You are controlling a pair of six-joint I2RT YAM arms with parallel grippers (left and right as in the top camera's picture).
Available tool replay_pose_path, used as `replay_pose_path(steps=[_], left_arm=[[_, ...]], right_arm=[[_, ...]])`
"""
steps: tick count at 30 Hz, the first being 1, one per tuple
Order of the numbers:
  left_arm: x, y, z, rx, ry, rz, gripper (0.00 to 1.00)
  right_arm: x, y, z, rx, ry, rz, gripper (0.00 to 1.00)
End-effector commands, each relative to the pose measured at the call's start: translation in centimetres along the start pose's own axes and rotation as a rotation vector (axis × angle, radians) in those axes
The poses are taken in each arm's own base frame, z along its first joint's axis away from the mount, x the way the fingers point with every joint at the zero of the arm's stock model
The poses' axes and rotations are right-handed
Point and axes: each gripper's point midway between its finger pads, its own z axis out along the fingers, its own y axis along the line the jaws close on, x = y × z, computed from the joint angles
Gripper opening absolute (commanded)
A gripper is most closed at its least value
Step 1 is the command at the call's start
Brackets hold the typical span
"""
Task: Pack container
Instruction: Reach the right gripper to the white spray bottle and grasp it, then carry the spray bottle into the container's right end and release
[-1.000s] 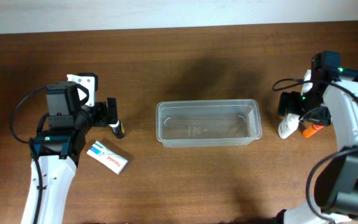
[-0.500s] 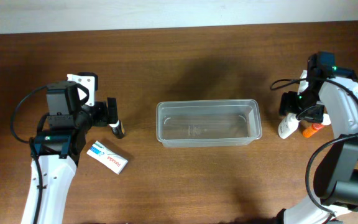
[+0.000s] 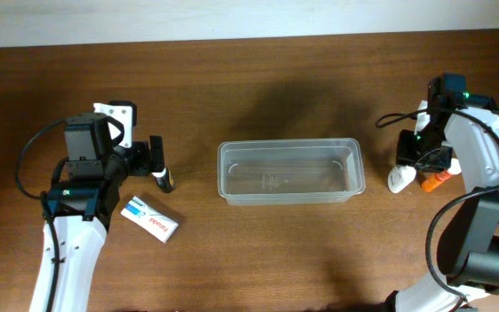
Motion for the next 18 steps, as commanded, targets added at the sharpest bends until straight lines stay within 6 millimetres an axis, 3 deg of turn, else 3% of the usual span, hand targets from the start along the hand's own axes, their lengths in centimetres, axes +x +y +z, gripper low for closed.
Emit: replay_pose_path(steps=[1,6,10,18], left_arm=[[-0.92,0.03,-0.20,0.006,-0.020,-0.005,0.99],[-0.98,0.03,-0.20,0.006,-0.023,-0.005,0.99],[-0.98,0.03,-0.20,0.006,-0.023,-0.005,0.99],[-1.23,0.04,-0.21,0.006,-0.033,-0.005,1.00]], right_arm=[[-0.07,-0.38,-0.35,0.009,0.002,0.010,0.48],[0.11,-0.38,-0.35,0.009,0.010,0.010,0.45],[0.30,-0.36,-0.35,0.009,0.017,0.001,0.24],[0.17,-0.33,-0.44,0.007,0.012,0.001,0.18]])
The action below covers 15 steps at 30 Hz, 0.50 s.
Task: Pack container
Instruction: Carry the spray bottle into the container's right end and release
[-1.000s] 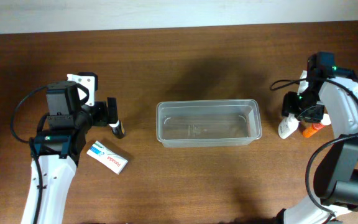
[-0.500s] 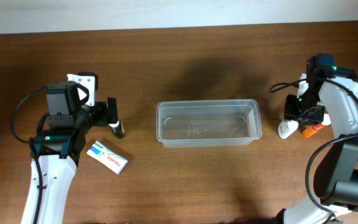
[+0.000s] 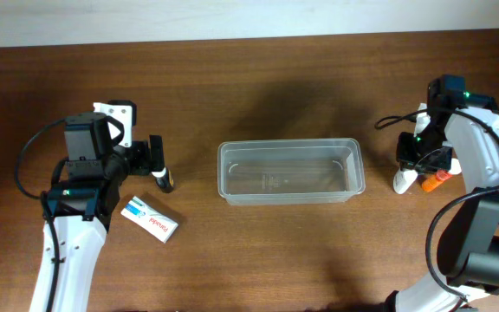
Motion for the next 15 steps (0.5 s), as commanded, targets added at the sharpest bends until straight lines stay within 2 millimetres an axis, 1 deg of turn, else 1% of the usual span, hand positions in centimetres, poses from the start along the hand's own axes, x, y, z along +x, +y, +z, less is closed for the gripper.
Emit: replay_pose_path(steps=[1,4,7,11,15], left_arm=[[-1.1,0.0,-0.2,0.006,-0.027,-0.005,0.99],[-1.3,0.0,-0.2,0.006,-0.035,-0.004,1.00],[-1.3,0.0,-0.2,0.006,-0.037,-0.004,0.99],[-1.3,0.0,-0.2,0.006,-0.037,-0.004,1.00],[-1.3,0.0,-0.2,0.006,-0.037,-0.004,0.99]], right_arm=[[-0.5,-0.2,-0.4,-0.002,-0.017,-0.006,0.18],[-0.7,1.1,-1.1,-0.075,-0.033,-0.056,0.18],[-0.9,1.7,-2.7,-0.101,-0.065,-0.076,0.17],[-0.5,2.5,-5.8,-0.103,-0.111,-0.118,0.17],[0.4,4.3,-9.7,-0.108,-0.176,-0.184,0.17]])
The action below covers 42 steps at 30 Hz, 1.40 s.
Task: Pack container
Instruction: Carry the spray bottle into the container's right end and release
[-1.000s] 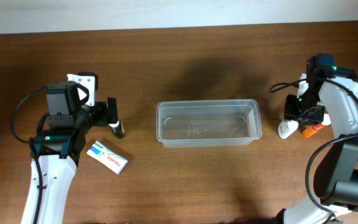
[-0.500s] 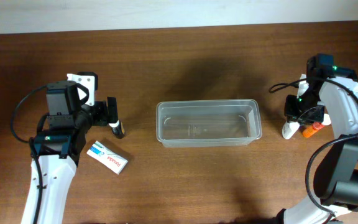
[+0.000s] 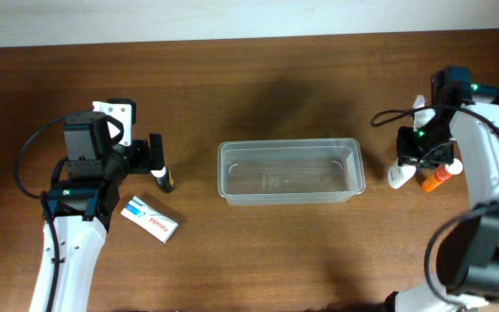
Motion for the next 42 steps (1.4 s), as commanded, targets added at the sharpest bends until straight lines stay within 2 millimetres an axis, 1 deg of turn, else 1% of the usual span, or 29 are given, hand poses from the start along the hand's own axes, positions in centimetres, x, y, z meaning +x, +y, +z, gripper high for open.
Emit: replay_pose_path(steps=[1,3,5,7,9,11,12,14,21,25,28,32,38,39,41,42], left_arm=[[-0.9,0.0,-0.2,0.006,-0.021,-0.005,0.99],[-0.9,0.0,-0.2,0.006,-0.021,-0.005,0.99],[-0.9,0.0,-0.2,0.006,-0.021,-0.005,0.99],[-0.9,0.0,-0.2,0.006,-0.021,-0.005,0.99],[-0.9,0.0,-0.2,0.006,-0.021,-0.005,1.00],[-0.9,0.0,-0.2,0.006,-0.021,-0.005,0.99],[-0.9,0.0,-0.2,0.006,-0.021,-0.005,1.00],[-0.9,0.0,-0.2,0.006,-0.021,-0.005,0.99],[-0.9,0.0,-0.2,0.006,-0.021,-0.005,0.99],[-0.9,0.0,-0.2,0.006,-0.021,-0.005,0.99],[-0.9,0.0,-0.2,0.006,-0.021,-0.005,0.99],[-0.9,0.0,-0.2,0.006,-0.021,-0.005,0.99],[-0.9,0.0,-0.2,0.006,-0.021,-0.005,0.99],[-0.9,0.0,-0.2,0.006,-0.021,-0.005,0.99],[-0.9,0.0,-0.2,0.006,-0.021,-0.005,0.99],[-0.9,0.0,-0.2,0.006,-0.021,-0.005,0.99]], right_arm=[[-0.5,3.0,-5.9,-0.028,-0.168,-0.095,0.17],[-0.1,4.4,-7.4,-0.037,-0.206,-0.133,0.17],[0.4,6.8,-8.7,-0.079,-0.244,-0.194,0.17],[0.9,8.6,-9.2,-0.100,-0.261,-0.209,0.17],[1.1,10.1,-9.2,-0.115,-0.261,-0.209,0.17],[1.2,11.3,-8.7,-0.119,-0.250,-0.208,0.17],[1.1,12.0,-8.1,-0.120,-0.238,-0.219,0.17],[0.8,12.5,-7.0,-0.119,-0.214,-0.222,0.17],[-0.2,12.6,-1.9,-0.101,-0.121,-0.197,0.17],[-0.9,12.2,0.4,-0.069,-0.086,-0.192,0.17],[-1.3,11.8,1.7,-0.034,-0.066,-0.188,0.17],[-1.7,11.7,3.2,-0.026,-0.040,-0.187,0.17],[-1.9,11.8,4.8,-0.021,-0.010,-0.185,0.18],[-1.9,11.8,5.0,-0.020,-0.007,-0.185,0.21],[-1.9,11.8,5.0,-0.019,-0.005,-0.186,0.34],[-1.9,11.8,5.0,-0.019,-0.005,-0.186,0.38]])
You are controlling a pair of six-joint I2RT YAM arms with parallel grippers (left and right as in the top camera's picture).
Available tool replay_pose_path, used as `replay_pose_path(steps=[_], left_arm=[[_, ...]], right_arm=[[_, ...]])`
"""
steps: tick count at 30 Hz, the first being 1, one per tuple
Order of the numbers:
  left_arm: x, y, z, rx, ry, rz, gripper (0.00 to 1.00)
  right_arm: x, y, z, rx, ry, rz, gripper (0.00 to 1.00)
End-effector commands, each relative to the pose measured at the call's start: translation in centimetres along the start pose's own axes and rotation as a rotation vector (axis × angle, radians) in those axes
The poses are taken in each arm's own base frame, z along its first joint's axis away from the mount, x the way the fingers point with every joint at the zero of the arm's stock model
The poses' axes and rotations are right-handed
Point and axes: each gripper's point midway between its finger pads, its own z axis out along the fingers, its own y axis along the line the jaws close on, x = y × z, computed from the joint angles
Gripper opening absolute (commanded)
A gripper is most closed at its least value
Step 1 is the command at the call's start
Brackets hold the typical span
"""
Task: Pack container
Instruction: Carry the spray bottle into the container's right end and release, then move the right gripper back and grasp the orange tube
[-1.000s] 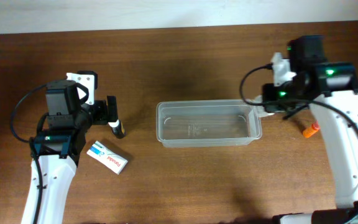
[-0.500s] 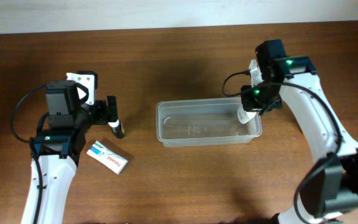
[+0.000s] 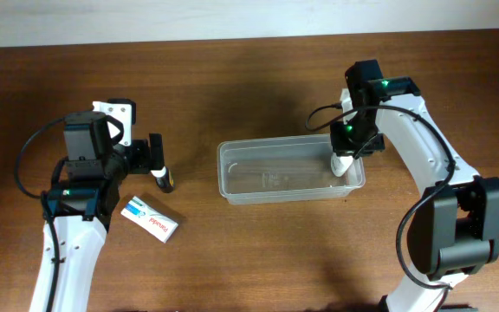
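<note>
A clear plastic container lies at the table's middle. My right gripper is over its right end, shut on a white bottle-like item that hangs inside the container's right end. My left gripper is left of the container, its tip at the white end of a small dark-capped item on the table. Whether it grips that item does not show. A white box with blue and red print lies below the left gripper.
The right arm reaches in from the right edge across the wood table. The left arm's cable loops at the far left. A pale wall runs along the back edge.
My right gripper has moved from the right edge of the table, beside an orange item, to the container's right end, carrying the white item. The left arm has not moved.
My right gripper sat on the white item next to an orange item at the far right for all three earlier moments, shifting only slightly. Now it holds the white item inside the container's right end. The left gripper stayed by the small dark-capped item throughout.
</note>
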Motion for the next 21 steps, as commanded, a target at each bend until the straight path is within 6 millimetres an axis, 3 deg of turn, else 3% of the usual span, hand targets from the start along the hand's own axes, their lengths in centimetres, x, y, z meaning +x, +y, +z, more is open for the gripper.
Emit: replay_pose_path(steps=[1,8,15,21], left_arm=[[-1.0,0.0,-0.2,0.006,-0.021,-0.005,0.99],[-0.9,0.0,-0.2,0.006,-0.021,-0.005,1.00],[-0.9,0.0,-0.2,0.006,-0.021,-0.005,0.99],[-1.0,0.0,-0.2,0.006,-0.021,-0.005,0.99]], right_arm=[[0.1,-0.1,0.4,0.011,0.011,0.005,0.38],[-0.1,0.0,-0.7,0.009,-0.011,-0.004,0.47],[-1.9,0.2,-7.5,0.016,-0.179,-0.011,0.59],[-2.1,-0.2,-11.0,0.047,-0.234,-0.011,0.61]])
